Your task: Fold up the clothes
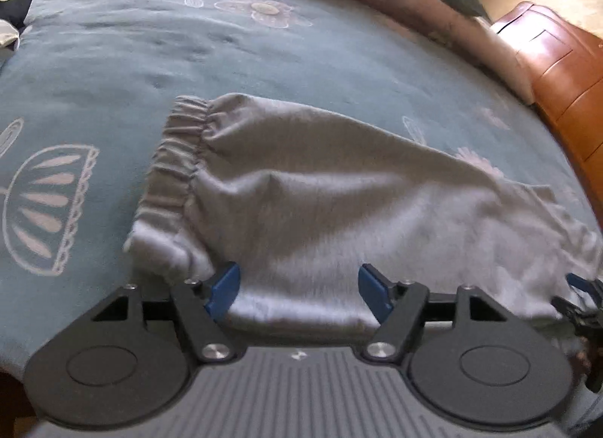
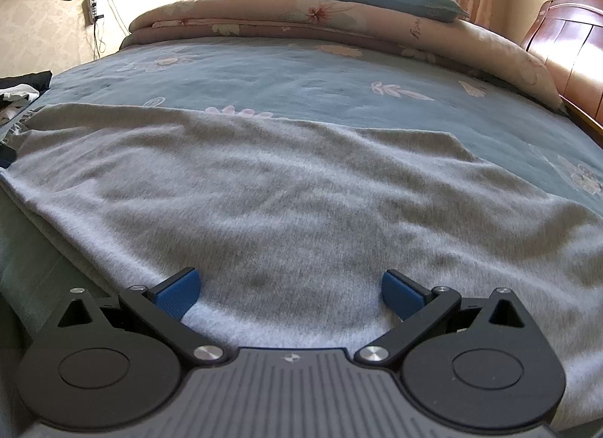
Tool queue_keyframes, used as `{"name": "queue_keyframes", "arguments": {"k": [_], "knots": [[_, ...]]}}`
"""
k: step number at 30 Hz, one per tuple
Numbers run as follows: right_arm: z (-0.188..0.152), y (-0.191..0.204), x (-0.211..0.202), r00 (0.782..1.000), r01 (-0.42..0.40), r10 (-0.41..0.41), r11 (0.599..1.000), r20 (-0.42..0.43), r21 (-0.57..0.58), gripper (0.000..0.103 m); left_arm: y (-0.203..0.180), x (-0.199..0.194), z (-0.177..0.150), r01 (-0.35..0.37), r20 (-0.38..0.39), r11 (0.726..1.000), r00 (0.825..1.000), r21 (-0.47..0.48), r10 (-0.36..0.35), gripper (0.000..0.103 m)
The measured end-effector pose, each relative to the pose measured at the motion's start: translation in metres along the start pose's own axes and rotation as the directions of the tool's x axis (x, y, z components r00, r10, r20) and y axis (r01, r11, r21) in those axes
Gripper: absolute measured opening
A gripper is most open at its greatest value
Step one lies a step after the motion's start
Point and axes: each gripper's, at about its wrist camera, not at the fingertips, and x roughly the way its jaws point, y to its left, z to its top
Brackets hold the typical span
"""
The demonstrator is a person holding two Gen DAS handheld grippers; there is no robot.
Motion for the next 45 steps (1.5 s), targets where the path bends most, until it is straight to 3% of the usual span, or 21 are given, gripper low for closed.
{"name": "queue_keyframes", "arguments": {"k": [4, 6, 10, 13, 15, 18, 20, 21, 23, 25, 27, 30, 33, 35, 41, 45], "knots": [[0.003, 0.003, -0.001, 1.0, 0.012, -0.012, 1.0, -0.017, -0.007, 0.103, -0.01, -0.014, 0.001, -0.077, -0.007, 0.995, 0.997, 0.066, 0.077, 0.069], [0.01, 0.007, -0.003, 0.999, 0.012, -0.013, 1.0, -0.03, -0.023, 0.103, -0.031, -0.019, 0.005, -0.089, 0.026, 0.986, 0.996, 0.139, 0.086, 0.07], [0.037, 0.024, -0.013, 1.0, -0.015, 0.014, 0.996, -0.009, -0.09, 0.103, -0.079, -0.01, 0.017, 0.02, 0.05, 0.965, 0.998, 0.262, -0.034, 0.077], [0.06, 0.056, -0.006, 0.995, -0.089, 0.096, 0.983, 0.032, -0.158, 0.103, -0.119, 0.014, 0.016, 0.072, 0.006, 0.928, 0.997, 0.366, -0.08, 0.078], [0.068, 0.078, 0.008, 0.989, -0.142, 0.148, 0.97, 0.019, -0.196, 0.103, -0.138, 0.034, 0.011, 0.079, -0.035, 0.905, 0.997, 0.418, -0.07, 0.078], [0.059, 0.106, 0.036, 0.983, -0.181, 0.17, 0.957, -0.07, -0.225, 0.103, -0.144, 0.05, -0.004, 0.048, -0.08, 0.89, 0.997, 0.454, -0.013, 0.078], [0.046, 0.112, 0.035, 0.985, -0.171, 0.165, 0.969, -0.05, -0.177, 0.103, -0.138, 0.046, -0.014, 0.016, -0.062, 0.878, 0.998, 0.479, 0.015, 0.082], [0.043, 0.113, 0.032, 0.982, -0.19, 0.183, 0.965, -0.055, -0.178, 0.103, -0.134, 0.044, -0.019, 0.002, -0.055, 0.873, 0.998, 0.487, 0.028, 0.084], [0.039, 0.115, 0.024, 0.975, -0.22, 0.21, 0.954, -0.069, -0.205, 0.103, -0.125, 0.037, -0.019, -0.005, -0.06, 0.892, 0.998, 0.453, 0.036, 0.085], [0.04, 0.113, 0.015, 0.972, -0.233, 0.222, 0.942, -0.07, -0.242, 0.103, -0.13, 0.029, -0.014, -0.018, -0.035, 0.887, 0.999, 0.462, 0.038, 0.085], [0.044, 0.103, 0.006, 0.978, -0.208, 0.205, 0.951, -0.034, -0.23, 0.103, -0.136, 0.02, -0.009, -0.026, -0.011, 0.882, 0.999, 0.471, 0.035, 0.085], [0.051, 0.085, 0.005, 0.988, -0.152, 0.15, 0.973, -0.021, -0.173, 0.103, -0.155, 0.022, -0.003, 0.04, -0.002, 0.866, 0.999, 0.498, -0.045, 0.085], [0.045, 0.069, 0.016, 0.991, -0.11, 0.101, 0.989, -0.086, -0.098, 0.103, -0.167, 0.04, -0.005, 0.057, -0.033, 0.858, 0.998, 0.51, -0.047, 0.085], [0.036, 0.067, 0.017, 0.991, -0.116, 0.109, 0.989, -0.083, -0.087, 0.103, -0.167, 0.052, -0.009, 0.068, -0.069, 0.861, 0.997, 0.504, -0.039, 0.085], [0.029, 0.062, 0.017, 0.99, -0.132, 0.127, 0.988, -0.064, -0.078, 0.103, -0.148, 0.038, -0.017, 0.073, -0.091, 0.871, 0.995, 0.486, -0.033, 0.087], [0.028, 0.062, 0.016, 0.991, -0.13, 0.127, 0.988, -0.045, -0.084, 0.103, -0.142, 0.029, 0.014, 0.001, 0.009, 0.877, 1.0, 0.481, -0.007, 0.087]]}}
